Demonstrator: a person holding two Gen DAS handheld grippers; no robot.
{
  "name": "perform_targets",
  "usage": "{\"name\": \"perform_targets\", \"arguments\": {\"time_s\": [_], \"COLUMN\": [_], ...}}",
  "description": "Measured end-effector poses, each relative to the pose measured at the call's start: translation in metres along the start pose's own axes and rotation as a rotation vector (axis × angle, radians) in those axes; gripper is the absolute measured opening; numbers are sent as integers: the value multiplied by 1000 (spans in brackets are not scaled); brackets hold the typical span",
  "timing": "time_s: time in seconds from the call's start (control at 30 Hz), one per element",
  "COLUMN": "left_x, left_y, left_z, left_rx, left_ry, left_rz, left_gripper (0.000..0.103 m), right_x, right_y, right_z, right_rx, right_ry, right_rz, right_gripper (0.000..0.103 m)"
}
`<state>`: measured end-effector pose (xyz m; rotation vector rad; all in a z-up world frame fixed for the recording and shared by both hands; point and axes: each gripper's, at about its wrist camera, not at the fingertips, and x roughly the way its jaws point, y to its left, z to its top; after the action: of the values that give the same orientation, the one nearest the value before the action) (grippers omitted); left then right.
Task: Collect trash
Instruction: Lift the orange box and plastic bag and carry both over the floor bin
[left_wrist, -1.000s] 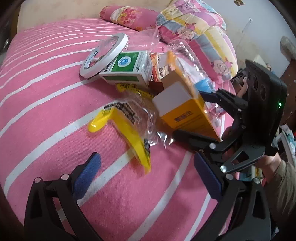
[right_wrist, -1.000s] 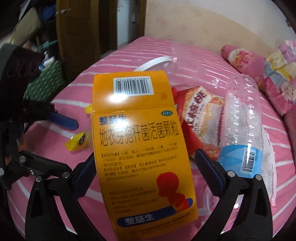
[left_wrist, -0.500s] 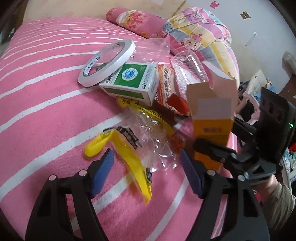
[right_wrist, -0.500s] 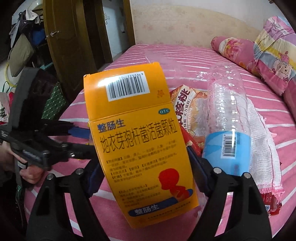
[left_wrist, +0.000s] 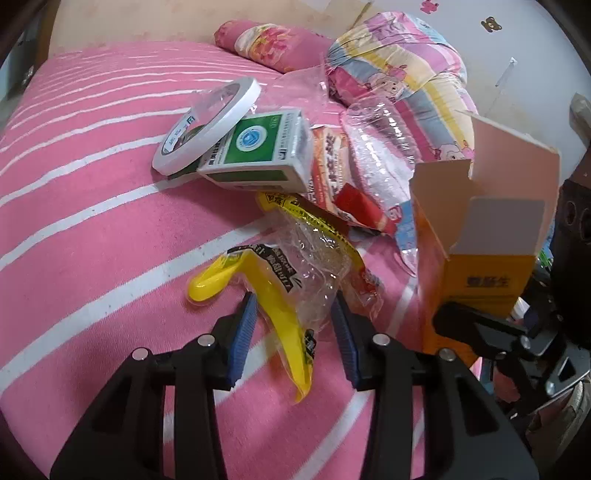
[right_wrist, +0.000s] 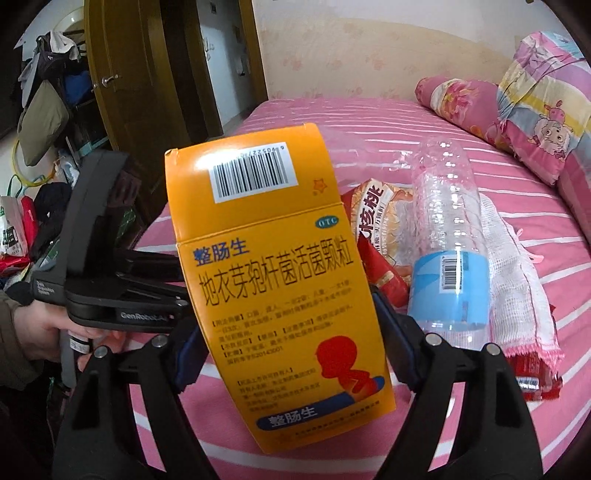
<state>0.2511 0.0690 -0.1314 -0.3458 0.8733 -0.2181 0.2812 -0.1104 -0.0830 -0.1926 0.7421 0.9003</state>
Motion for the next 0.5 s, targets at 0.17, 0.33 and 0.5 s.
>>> {"name": "perform_targets", "arguments": {"time_s": [0.17, 0.33, 0.5], "left_x": [-27, -58, -93], "left_y": [-5, -15, -27], "left_z": [-11, -23, -35], "left_rx": [-18, -31, -44], "left_ry": [-37, -78, -132], "left_rz": [-18, -33, -48], "left_gripper": [40, 40, 40], "right_x": [-18, -39, -65], "right_y": [12, 29, 51], "right_z": [-2, -9, -15], "right_rx": [26, 53, 90], "right_ry": [-26, -66, -105], "right_rz": [1, 2, 7], "right_gripper": [79, 79, 79]}}
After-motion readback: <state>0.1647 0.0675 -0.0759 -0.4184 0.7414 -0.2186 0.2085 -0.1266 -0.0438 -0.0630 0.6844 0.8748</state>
